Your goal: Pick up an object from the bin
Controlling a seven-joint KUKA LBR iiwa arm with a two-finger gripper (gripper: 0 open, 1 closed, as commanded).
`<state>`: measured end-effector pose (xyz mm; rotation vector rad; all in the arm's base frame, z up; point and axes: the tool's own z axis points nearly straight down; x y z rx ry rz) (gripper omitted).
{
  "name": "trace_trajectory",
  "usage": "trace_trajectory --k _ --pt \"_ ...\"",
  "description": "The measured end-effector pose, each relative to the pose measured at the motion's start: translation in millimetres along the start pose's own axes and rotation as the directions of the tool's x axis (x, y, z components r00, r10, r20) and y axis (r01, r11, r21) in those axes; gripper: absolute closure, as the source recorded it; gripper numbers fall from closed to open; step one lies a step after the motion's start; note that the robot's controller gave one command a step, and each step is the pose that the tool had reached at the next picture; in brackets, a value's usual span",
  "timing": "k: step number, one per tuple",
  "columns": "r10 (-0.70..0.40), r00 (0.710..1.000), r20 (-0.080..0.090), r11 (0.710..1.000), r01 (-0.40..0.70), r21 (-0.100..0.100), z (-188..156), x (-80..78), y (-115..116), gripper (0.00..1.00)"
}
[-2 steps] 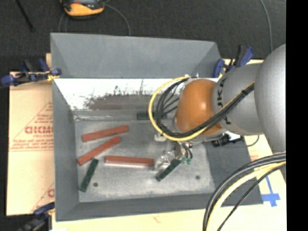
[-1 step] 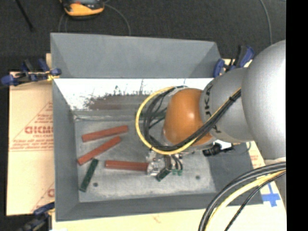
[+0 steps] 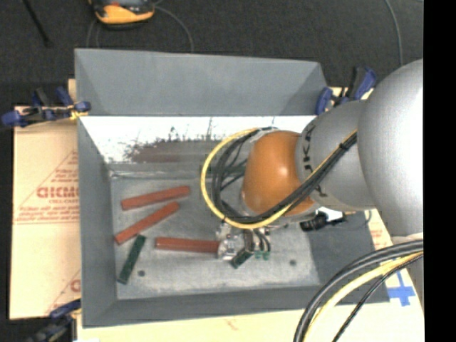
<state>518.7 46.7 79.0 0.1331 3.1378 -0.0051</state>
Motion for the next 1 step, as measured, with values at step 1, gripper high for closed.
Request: trace_trajectory --k 1 --pt "-0.030 1.000 0.005 1.000 0.031 -0.003 -140.7 -23.1 -8.3 1.00"
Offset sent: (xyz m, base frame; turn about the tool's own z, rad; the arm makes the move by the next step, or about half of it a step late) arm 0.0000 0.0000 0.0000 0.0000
